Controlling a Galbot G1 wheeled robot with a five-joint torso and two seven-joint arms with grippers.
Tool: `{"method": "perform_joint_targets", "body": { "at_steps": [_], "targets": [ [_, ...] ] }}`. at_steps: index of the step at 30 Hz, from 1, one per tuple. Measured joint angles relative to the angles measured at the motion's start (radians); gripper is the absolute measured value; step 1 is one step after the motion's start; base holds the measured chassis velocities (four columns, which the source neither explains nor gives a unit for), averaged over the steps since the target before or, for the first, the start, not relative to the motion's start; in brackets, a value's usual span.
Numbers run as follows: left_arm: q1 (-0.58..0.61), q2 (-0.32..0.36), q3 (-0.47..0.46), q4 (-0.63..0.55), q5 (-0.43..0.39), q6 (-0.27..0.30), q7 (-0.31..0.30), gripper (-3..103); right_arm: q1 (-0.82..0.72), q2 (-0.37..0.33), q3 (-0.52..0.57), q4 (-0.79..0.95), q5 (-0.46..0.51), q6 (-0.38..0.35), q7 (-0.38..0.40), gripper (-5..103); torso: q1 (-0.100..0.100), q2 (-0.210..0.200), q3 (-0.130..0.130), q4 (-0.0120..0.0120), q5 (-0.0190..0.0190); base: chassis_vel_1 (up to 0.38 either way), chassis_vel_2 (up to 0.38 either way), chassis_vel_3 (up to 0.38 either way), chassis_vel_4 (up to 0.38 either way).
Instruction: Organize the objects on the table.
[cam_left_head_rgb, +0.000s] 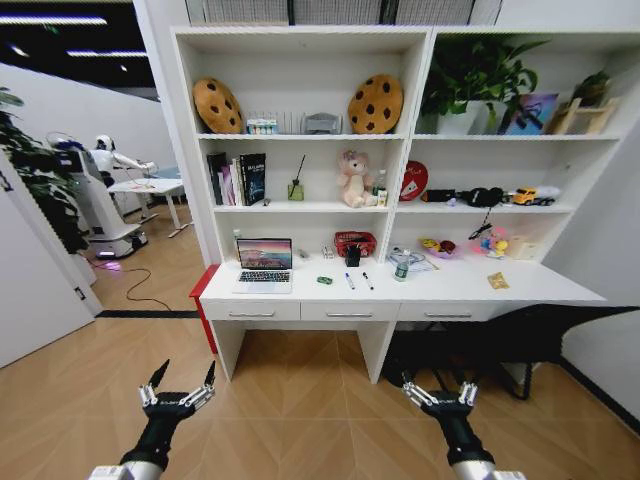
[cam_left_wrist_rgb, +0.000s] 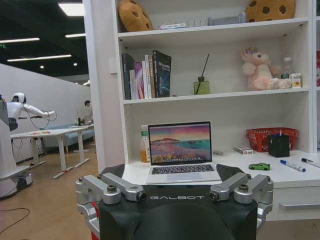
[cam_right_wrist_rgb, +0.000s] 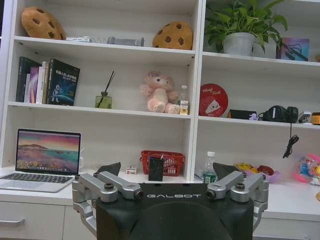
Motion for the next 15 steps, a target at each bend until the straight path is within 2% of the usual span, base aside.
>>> {"method": "perform_joint_targets", "body": {
  "at_steps": [10,15],
  "targets": [
    [-0.001,0.000,0.003,0.003,0.003,-0.003,0.002,100,0.005,0.004,0.005,-0.012,0.004,0.026,0.003,100,0.000,0.000,0.000,0.0000,0.0000,-0.011,0.010,0.015,-0.016],
    [-0.001,-0.001,0.002,0.005,0.003,-0.004,0.002,100,0.003,0.007,0.003,-0.015,0.004,0.031,0.003,100,0.000,0.000,0.000,-0.0001,-0.0002,-0.123,0.111,0.100,-0.118]
  ]
}}
